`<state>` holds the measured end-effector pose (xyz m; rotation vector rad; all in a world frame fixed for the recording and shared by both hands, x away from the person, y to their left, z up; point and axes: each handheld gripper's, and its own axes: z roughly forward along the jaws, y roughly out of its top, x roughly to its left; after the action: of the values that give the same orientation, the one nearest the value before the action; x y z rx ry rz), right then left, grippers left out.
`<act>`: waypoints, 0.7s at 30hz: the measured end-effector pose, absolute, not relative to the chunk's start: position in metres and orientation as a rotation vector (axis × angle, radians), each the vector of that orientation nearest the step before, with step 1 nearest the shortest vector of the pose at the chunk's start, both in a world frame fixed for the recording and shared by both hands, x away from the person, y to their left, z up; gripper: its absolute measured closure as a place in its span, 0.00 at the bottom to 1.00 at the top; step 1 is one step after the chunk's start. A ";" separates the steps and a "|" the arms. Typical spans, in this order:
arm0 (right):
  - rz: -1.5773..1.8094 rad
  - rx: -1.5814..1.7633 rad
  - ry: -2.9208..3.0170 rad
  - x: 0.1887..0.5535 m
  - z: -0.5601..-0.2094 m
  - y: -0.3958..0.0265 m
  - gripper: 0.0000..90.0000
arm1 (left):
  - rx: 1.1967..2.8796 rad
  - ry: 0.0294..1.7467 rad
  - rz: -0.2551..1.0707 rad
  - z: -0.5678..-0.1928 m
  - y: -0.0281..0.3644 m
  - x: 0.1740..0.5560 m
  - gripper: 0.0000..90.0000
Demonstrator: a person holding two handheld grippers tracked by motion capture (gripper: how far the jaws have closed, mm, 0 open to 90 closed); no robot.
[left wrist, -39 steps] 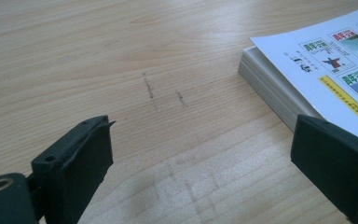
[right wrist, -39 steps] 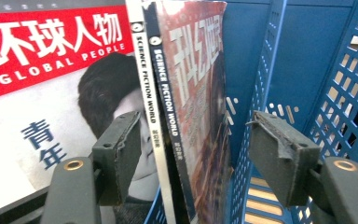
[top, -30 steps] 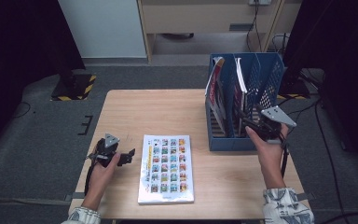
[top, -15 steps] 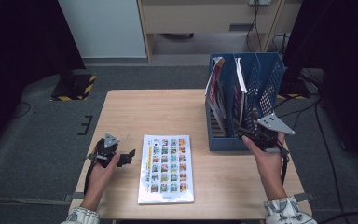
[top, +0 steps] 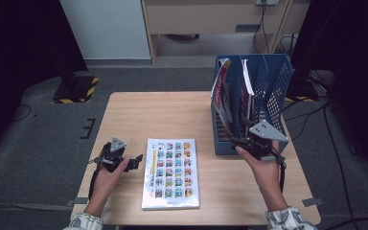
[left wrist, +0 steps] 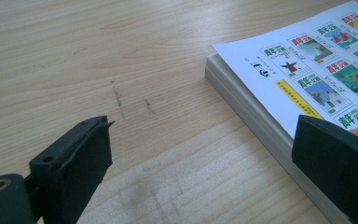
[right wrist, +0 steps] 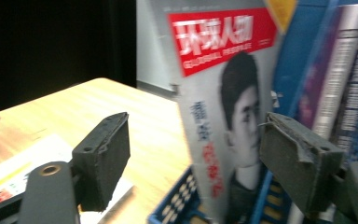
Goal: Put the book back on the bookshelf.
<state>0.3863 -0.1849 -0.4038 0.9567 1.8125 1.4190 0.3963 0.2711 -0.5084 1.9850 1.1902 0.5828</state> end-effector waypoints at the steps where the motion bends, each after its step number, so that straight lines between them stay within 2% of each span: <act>1: 1.423 0.952 1.825 0.386 -0.404 -0.181 0.25 | 1.988 1.184 0.580 -0.508 0.270 0.396 0.05; 21: 1.425 0.885 2.021 0.381 -0.426 -0.123 0.13 | 2.021 1.135 0.521 -0.505 0.252 0.394 0.04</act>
<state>0.3812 -0.1226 -0.4264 0.8850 2.0206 1.4246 0.3939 0.2522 -0.5051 2.0209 1.1345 0.5214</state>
